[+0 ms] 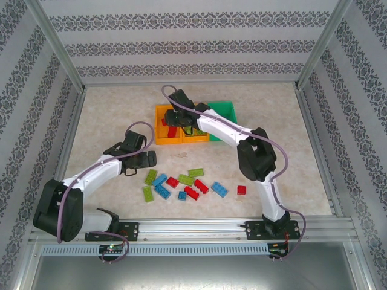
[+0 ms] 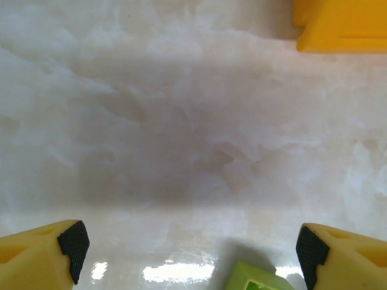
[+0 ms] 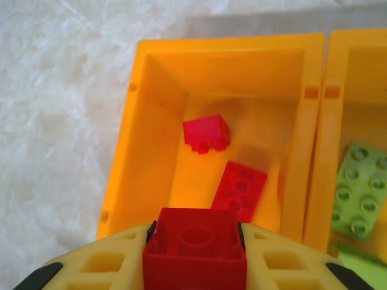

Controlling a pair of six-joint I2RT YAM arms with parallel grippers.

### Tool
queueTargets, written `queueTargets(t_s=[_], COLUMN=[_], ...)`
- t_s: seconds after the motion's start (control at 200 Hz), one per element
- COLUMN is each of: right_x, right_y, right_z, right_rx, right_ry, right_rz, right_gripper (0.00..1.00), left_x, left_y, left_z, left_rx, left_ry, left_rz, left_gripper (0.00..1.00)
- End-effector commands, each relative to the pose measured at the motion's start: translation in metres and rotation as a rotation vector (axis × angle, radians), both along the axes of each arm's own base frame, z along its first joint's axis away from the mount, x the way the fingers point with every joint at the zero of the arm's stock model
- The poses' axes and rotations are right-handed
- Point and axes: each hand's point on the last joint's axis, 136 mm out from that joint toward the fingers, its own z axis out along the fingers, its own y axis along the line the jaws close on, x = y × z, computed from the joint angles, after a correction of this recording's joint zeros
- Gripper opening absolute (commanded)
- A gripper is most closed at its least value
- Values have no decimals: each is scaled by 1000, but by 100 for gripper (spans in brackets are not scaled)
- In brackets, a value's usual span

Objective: Sort the legos into containers by color

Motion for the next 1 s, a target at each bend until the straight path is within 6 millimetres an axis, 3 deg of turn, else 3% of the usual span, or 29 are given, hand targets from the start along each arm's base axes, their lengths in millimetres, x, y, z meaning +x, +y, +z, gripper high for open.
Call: queueTargets(t_s=[0.0,0.22,0.46,0.754,0.999], right_x=[10,29,29,2,-20], right_y=[6,8,7,6,-24], right_z=[-17,-28,-19,13,27], right_rx=[-25,-24,-9,35,13], right_ry=[22,37,34,2,-30], right_rz=[14,-8,-10,17,-9], right_gripper=[31,46,70,82,87], left_x=[-7,-22,-31,-42,-45], left_y=[-2,-9,-21,-31,-38], left_z=[0,-10,-22,-23,-32], left_rx=[-30,-57,-72,-87,-87], left_ry=[1,40,87,110,150], left_rz=[-4,-45,-92,-121,-129], left_gripper=[90,89,87,84,79])
